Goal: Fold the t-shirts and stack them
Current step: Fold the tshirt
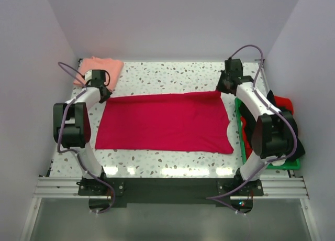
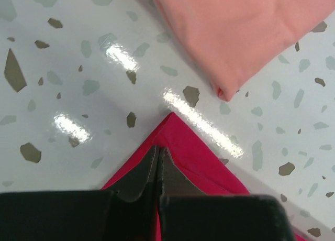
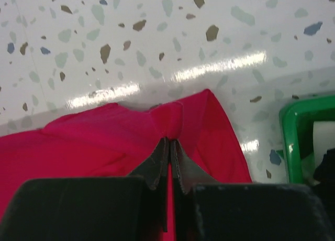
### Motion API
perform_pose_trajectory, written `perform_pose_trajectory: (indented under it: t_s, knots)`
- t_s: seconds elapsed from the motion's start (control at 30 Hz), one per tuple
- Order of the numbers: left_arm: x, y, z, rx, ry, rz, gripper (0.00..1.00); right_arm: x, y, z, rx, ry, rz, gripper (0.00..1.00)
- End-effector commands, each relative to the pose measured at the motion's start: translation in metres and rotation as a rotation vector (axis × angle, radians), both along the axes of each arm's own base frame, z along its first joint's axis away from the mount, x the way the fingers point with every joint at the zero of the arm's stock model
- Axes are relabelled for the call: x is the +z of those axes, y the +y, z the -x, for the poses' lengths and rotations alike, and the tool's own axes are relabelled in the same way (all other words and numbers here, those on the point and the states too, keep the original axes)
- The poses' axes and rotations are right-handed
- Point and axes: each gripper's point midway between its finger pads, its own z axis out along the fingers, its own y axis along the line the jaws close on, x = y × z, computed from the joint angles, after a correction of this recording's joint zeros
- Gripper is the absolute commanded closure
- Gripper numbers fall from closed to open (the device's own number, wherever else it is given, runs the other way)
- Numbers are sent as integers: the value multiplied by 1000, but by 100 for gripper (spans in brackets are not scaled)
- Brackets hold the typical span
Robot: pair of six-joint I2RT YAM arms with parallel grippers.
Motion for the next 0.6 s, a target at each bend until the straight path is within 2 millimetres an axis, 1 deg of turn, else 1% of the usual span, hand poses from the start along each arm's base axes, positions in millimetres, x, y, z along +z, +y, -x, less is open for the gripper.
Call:
perform_pose_trajectory:
  t_s: [0.0, 0.03, 0.07, 0.1, 0.13, 0.17, 0.2, 0.23, 0.27, 0.3, 0.33, 0.4, 0.43, 0.53, 0.57]
  knots:
    - [25, 8, 8, 43, -83, 11, 100, 25, 1, 15, -15, -87, -49, 100]
    - [24, 8, 12, 45, -81, 13, 100, 15, 2, 26, -10, -64, -53, 100]
    - [19, 8, 18, 48, -66, 15, 100, 25, 1, 34, -13, -89, -63, 100]
    - [23, 7, 21, 51, -73, 20, 100, 25, 2, 40, -10, -91, -66, 100]
    - [22, 6, 23, 50, -72, 24, 100, 14, 2, 51, -8, -66, -68, 100]
    - [20, 6, 27, 51, -65, 27, 100, 15, 2, 57, -7, -70, -74, 100]
    - [22, 4, 28, 53, -72, 32, 100, 21, 4, 64, -3, -87, -85, 100]
    - [22, 5, 30, 57, -71, 34, 100, 13, 5, 74, 5, -69, -84, 100]
    - [18, 5, 34, 58, -63, 37, 100, 11, 4, 80, 4, -66, -85, 100]
    - [20, 4, 36, 60, -67, 41, 100, 16, 4, 85, 5, -84, -89, 100]
    - [17, 4, 40, 61, -59, 41, 100, 6, 5, 94, 7, -59, -92, 100]
    - [18, 3, 43, 64, -65, 47, 100, 6, 5, 103, 10, -67, -104, 100]
    - [17, 3, 46, 68, -62, 46, 100, -4, 4, 111, 9, -44, -100, 100]
    - [16, 3, 52, 74, -64, 52, 100, -12, 5, 124, 11, -31, -118, 100]
    - [18, 2, 52, 77, -69, 53, 100, -12, 6, 127, 14, -33, -126, 100]
